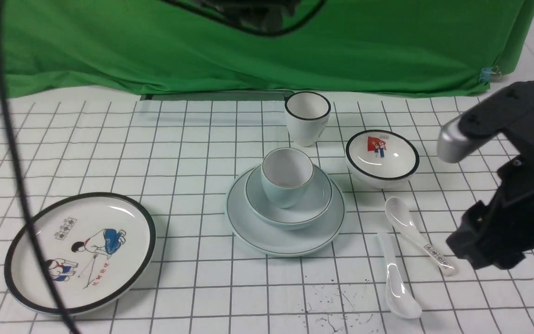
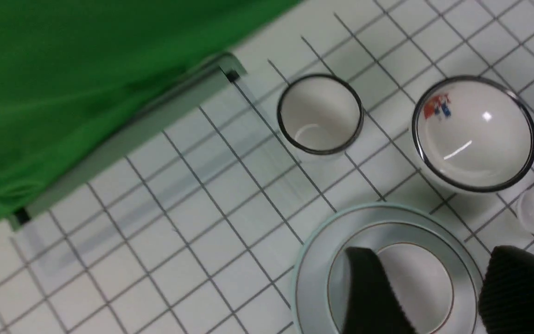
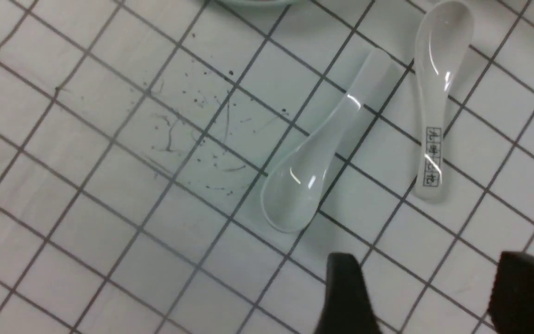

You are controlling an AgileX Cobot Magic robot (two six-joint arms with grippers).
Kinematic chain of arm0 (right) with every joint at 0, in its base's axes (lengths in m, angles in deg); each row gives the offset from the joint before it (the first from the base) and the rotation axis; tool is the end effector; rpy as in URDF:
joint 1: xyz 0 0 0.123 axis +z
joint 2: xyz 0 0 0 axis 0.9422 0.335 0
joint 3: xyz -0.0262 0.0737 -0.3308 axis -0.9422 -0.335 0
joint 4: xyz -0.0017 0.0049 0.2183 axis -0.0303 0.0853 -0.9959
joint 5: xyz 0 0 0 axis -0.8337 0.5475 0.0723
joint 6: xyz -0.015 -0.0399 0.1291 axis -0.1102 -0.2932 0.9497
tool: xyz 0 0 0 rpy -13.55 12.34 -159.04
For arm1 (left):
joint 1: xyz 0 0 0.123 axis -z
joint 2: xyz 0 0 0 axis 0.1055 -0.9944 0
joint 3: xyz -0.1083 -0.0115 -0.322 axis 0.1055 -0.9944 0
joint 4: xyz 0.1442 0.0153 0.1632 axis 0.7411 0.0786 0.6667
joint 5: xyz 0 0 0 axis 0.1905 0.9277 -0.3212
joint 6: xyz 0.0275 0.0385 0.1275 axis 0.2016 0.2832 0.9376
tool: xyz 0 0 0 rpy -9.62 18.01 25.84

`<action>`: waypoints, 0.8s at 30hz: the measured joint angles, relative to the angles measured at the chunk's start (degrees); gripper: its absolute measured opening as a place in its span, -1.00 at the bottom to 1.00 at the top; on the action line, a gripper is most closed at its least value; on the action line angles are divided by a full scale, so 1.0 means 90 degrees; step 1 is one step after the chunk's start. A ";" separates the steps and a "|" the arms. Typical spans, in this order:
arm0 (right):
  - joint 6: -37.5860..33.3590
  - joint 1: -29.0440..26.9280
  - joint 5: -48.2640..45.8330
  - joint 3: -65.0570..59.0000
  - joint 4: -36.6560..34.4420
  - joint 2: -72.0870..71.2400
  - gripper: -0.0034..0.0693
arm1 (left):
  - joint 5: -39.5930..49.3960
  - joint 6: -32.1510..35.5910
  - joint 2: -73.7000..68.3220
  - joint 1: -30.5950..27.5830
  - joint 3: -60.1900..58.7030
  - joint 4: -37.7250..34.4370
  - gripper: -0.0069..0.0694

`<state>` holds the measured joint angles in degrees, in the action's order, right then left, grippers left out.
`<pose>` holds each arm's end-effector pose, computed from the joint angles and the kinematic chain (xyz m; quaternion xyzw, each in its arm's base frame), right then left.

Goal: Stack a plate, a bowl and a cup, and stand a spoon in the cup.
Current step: Use the right arm to grab a blue soup spoon

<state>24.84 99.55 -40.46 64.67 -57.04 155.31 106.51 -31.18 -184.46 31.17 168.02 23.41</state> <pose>0.1859 0.1127 0.3404 -0.3026 0.9190 0.0769 0.2409 0.3753 -0.1811 0.4567 0.2716 0.8792 -0.0726 0.3846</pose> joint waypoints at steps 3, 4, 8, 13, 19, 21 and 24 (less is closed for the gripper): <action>0.0218 0.0000 0.0287 0.0000 0.0000 0.0505 0.38 | 0.0000 0.0000 0.0702 0.0000 -0.0368 0.0317 -0.50; 0.0314 0.0000 0.0434 0.0000 0.0000 0.0757 0.38 | 0.0006 0.0000 0.1117 0.0000 -0.0754 0.0461 -0.70; 0.0521 0.0000 0.0813 0.0000 0.0000 0.1389 0.38 | 0.0022 -0.0006 0.2076 -0.0005 -0.1893 0.0617 -0.89; 0.0846 0.0000 0.1367 0.0000 0.0000 0.2035 0.39 | -0.0289 -0.0137 0.3359 -0.0005 -0.3680 0.0540 -0.92; 0.1299 0.0000 0.2103 0.0000 0.0000 0.2822 0.39 | -0.1086 -0.0258 0.4931 -0.0005 -0.6108 0.0191 -0.92; 0.1416 0.0000 0.2312 0.0000 0.0007 0.3060 0.38 | -0.1293 -0.0324 0.5342 -0.0005 -0.6717 0.0153 -0.92; 0.1680 -0.0014 0.2588 0.0000 0.0012 0.3336 0.33 | -0.1415 -0.0380 0.5766 -0.0005 -0.7324 0.0153 -0.92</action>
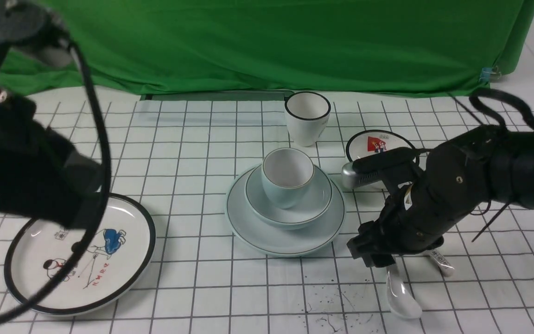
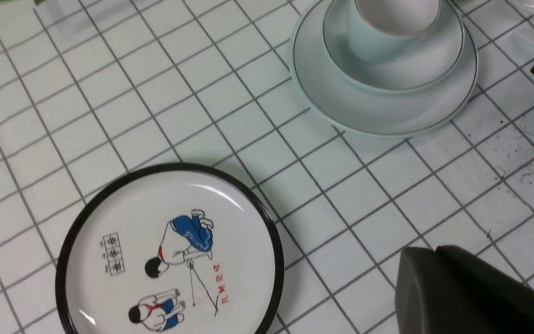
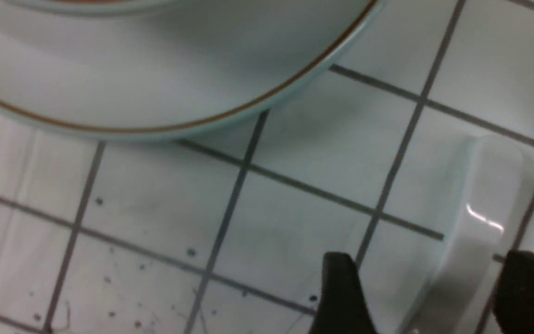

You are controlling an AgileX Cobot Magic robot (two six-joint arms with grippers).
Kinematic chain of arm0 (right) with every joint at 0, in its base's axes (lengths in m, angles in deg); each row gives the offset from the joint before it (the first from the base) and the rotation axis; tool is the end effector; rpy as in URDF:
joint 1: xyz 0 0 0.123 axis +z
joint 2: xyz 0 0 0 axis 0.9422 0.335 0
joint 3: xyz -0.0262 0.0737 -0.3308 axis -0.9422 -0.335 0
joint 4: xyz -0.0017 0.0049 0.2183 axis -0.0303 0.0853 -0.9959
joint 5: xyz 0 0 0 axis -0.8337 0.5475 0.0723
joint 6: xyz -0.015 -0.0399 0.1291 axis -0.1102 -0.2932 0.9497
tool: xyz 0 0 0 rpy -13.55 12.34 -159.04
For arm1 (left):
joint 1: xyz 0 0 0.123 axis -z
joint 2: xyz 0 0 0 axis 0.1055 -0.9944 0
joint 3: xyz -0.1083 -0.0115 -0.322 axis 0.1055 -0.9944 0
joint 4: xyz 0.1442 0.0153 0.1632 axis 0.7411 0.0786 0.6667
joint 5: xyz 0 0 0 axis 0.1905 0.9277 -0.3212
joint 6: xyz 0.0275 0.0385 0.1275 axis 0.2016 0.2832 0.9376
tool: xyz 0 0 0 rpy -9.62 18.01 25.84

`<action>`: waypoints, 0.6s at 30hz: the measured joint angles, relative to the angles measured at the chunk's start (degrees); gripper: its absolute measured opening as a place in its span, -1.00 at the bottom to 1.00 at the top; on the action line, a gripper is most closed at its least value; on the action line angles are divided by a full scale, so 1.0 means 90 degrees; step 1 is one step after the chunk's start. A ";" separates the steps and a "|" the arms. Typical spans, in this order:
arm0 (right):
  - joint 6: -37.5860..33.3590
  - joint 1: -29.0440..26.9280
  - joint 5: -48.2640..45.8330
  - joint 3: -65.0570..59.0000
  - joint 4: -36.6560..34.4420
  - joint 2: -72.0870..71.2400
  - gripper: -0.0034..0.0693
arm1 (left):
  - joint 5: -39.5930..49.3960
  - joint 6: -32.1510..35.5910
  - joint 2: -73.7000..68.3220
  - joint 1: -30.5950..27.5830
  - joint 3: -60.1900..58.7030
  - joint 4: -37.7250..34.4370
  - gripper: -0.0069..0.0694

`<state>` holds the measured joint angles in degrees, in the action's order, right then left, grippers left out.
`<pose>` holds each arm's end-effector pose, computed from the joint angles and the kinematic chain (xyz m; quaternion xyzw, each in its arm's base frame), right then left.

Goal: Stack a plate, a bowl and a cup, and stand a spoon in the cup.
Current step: Use the right arm to grab a blue soup spoon

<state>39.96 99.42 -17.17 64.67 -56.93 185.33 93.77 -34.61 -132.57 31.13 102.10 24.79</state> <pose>0.3044 0.1744 0.2126 -0.1679 0.9664 0.0810 0.1772 0.1261 -0.0606 0.3915 0.2441 0.8919 -0.0703 0.3742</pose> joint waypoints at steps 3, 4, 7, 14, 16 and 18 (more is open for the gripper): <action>0.0248 -0.0061 0.0207 0.0001 0.0021 0.0221 0.22 | 0.0014 -0.0080 0.0252 0.0000 -0.0342 0.0000 -0.92; 0.0344 -0.0083 0.0266 0.0001 0.0024 0.0279 0.19 | 0.0050 -0.0098 0.0299 0.0000 -0.0382 0.0000 -0.92; 0.0463 -0.0112 0.0377 0.0001 0.0029 0.0346 0.11 | 0.0050 -0.0101 0.0327 0.0000 -0.0419 0.0026 -0.92; 0.0581 -0.0120 0.0446 0.0001 0.0045 0.0354 0.05 | 0.0050 -0.0101 0.0327 0.0000 -0.0419 0.0124 -0.92; 0.0600 -0.0120 0.0446 0.0001 0.0045 0.0354 0.04 | 0.0050 -0.0101 0.0327 0.0000 -0.0419 0.0131 -0.91; 0.0574 -0.0120 0.0446 0.0001 0.0045 0.0354 -0.04 | 0.0050 -0.0101 0.0327 0.0000 -0.0419 0.0137 -0.91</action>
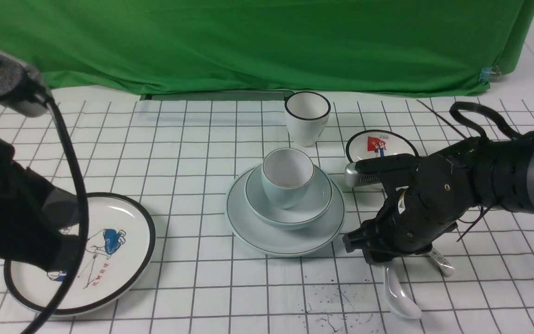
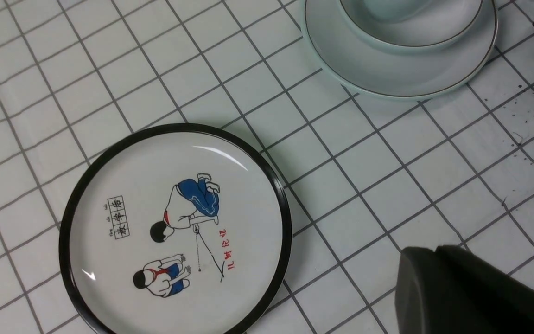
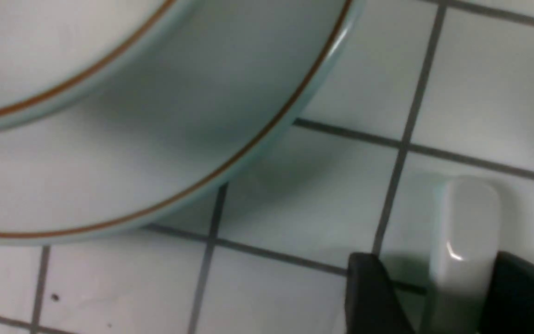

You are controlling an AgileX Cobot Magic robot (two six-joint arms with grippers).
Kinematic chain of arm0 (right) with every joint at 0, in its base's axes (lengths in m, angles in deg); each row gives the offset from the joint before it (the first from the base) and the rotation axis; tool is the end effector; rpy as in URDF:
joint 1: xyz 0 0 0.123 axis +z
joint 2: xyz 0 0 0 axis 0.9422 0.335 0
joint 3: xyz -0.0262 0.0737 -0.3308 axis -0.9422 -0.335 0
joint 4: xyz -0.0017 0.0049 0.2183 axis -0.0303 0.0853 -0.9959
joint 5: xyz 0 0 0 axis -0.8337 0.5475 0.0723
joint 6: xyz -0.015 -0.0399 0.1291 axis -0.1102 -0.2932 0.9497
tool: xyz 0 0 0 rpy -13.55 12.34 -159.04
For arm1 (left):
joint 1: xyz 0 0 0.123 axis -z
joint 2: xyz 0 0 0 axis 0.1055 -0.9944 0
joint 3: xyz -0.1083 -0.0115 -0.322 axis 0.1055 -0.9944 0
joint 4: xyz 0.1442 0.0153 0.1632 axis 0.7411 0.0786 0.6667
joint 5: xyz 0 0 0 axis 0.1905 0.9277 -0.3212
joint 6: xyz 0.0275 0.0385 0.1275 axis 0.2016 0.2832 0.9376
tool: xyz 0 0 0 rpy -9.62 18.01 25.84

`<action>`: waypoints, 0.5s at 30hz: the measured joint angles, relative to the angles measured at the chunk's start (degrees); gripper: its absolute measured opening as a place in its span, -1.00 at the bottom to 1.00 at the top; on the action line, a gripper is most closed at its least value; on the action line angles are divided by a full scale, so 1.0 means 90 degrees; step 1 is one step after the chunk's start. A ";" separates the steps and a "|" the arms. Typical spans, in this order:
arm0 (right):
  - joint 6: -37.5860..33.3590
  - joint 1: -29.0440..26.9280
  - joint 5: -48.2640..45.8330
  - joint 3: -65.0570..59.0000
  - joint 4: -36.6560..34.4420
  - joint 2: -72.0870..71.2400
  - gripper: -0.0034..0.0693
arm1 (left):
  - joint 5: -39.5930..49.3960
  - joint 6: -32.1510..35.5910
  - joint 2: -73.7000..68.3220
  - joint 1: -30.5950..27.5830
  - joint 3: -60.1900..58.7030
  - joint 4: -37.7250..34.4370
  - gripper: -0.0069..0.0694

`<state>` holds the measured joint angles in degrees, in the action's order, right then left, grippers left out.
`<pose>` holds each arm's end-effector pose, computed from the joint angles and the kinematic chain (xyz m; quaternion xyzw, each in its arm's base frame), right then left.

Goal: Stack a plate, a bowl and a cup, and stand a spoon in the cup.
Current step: Use the right arm to grab a blue soup spoon

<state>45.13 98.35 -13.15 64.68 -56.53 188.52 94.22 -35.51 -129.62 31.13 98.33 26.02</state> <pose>0.3198 0.1740 0.1964 -0.1161 0.9726 0.0861 0.1823 0.1124 -0.0515 0.3776 0.2402 0.8973 -0.0610 0.3654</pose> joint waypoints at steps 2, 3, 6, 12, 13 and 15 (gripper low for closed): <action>-0.0052 0.0000 0.0000 0.0000 0.0000 0.0000 -0.18 | 0.0000 0.0000 0.0000 0.0000 0.0000 0.0000 -0.91; -0.0078 0.0000 0.0000 0.0000 0.0000 0.0000 -0.26 | 0.0000 0.0000 0.0000 0.0000 0.0000 0.0001 -0.91; -0.0129 0.0000 0.0009 0.0000 0.0000 0.0000 -0.44 | 0.0000 0.0000 0.0000 0.0000 0.0000 0.0033 -0.91; -0.0465 0.0000 -0.0189 0.0000 0.0000 -0.0345 -0.43 | 0.0043 -0.0083 0.0126 0.0000 -0.0006 0.0329 -0.91; -0.0546 0.0000 -0.0172 0.0000 0.0000 -0.0536 -0.43 | 0.0068 -0.0133 0.0223 0.0000 -0.0024 0.0376 -0.91; -0.0636 0.0000 -0.0107 0.0000 0.0000 -0.0812 -0.43 | 0.0061 -0.0171 0.0388 0.0000 -0.0080 0.0442 -0.91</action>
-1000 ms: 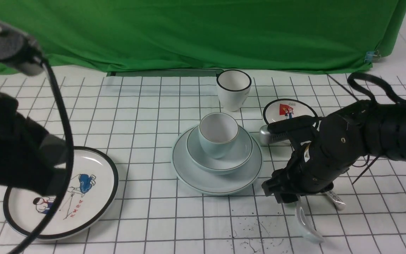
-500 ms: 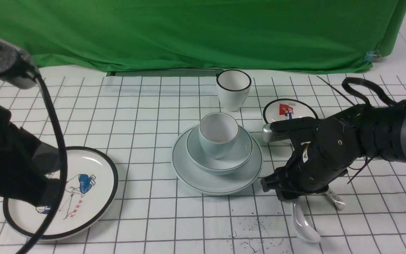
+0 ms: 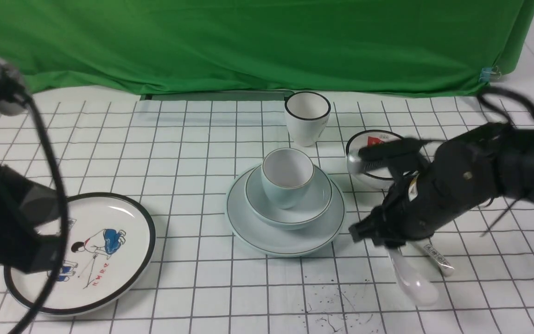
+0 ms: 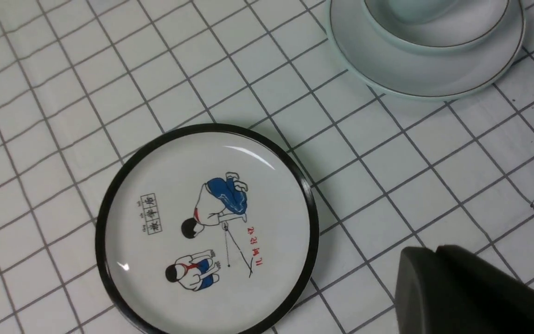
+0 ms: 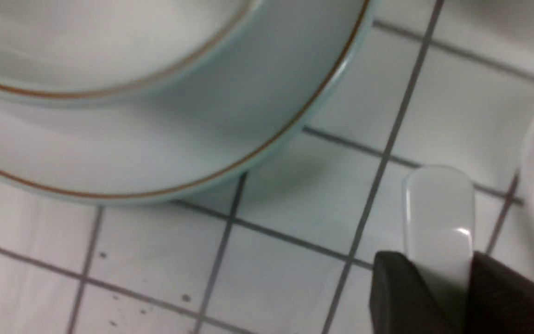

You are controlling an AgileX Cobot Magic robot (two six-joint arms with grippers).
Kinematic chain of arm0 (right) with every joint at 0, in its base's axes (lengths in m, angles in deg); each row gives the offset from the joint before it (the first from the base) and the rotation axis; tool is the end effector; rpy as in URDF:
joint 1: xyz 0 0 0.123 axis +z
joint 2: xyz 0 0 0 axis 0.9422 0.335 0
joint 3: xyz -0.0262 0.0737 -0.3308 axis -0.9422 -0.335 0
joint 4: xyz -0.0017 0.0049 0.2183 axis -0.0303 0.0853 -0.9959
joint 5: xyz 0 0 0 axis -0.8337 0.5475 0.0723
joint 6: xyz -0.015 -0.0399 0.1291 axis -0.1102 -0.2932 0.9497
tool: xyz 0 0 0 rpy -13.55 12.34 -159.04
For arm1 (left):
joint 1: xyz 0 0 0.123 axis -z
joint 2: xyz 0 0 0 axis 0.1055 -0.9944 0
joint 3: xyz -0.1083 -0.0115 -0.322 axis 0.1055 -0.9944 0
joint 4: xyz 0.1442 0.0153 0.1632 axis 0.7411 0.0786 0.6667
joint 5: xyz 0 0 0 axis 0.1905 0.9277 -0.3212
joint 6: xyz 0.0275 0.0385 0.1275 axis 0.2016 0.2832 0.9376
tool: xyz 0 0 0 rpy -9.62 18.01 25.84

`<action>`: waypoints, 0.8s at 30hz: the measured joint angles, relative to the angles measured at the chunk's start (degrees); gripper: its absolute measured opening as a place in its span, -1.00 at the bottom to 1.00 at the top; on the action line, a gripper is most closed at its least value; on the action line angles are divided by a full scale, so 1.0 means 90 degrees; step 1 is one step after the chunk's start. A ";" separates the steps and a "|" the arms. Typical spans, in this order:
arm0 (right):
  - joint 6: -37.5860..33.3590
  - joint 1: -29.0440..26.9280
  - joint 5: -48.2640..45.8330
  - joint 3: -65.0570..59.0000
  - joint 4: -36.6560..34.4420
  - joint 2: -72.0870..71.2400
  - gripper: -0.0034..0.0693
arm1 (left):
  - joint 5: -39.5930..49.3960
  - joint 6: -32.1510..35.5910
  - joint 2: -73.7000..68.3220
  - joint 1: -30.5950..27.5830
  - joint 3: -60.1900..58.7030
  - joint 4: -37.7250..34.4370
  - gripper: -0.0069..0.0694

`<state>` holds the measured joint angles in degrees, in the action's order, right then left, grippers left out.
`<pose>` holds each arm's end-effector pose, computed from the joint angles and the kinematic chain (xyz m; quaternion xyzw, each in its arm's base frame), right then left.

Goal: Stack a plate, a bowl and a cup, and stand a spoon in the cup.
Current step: Use the right arm to grab a blue soup spoon, then use the right arm to put the blue soup spoon into the blue teacup in the middle

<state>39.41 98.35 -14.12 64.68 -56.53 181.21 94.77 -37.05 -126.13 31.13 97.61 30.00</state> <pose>0.3071 0.1674 0.2410 -0.1635 0.9529 0.0942 0.2374 0.1004 -0.0371 0.3803 0.2316 0.8912 -0.0356 0.3883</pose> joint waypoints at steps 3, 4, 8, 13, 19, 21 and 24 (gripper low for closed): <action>-0.0323 0.0000 0.0593 0.0000 -0.0068 -0.0821 -0.43 | -0.0336 -0.0169 0.0680 0.0000 -0.0375 0.0041 -0.91; -0.0386 0.0000 0.0881 0.0000 -0.0104 -0.1054 -0.43 | -0.0538 -0.0192 0.0928 0.0000 -0.0559 0.0041 -0.91; -0.0406 0.0000 0.2207 0.0000 -0.0268 -0.1583 -0.43 | -0.1399 -0.0362 0.1791 0.0000 -0.1365 0.0017 -0.91; -0.0045 0.0299 0.4064 0.0000 -0.0331 -0.1433 -0.43 | -0.2034 -0.0735 0.2328 0.0000 -0.2134 -0.0003 -0.91; -0.0414 0.0916 0.6246 0.0000 -0.0122 -0.0627 -0.43 | -0.2108 -0.0823 0.2345 0.0000 -0.2272 -0.0003 -0.91; -0.0495 0.1014 0.6705 0.0000 -0.0045 -0.0370 -0.43 | -0.2108 -0.0823 0.2345 0.0000 -0.2272 -0.0003 -0.91; -0.0644 0.1070 0.7364 0.0000 -0.0011 0.0054 -0.43 | -0.2101 -0.0823 0.2345 0.0000 -0.2272 -0.0003 -0.91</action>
<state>33.62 107.98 52.15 64.68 -56.62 181.69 75.86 -44.46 -105.02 31.13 77.16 29.97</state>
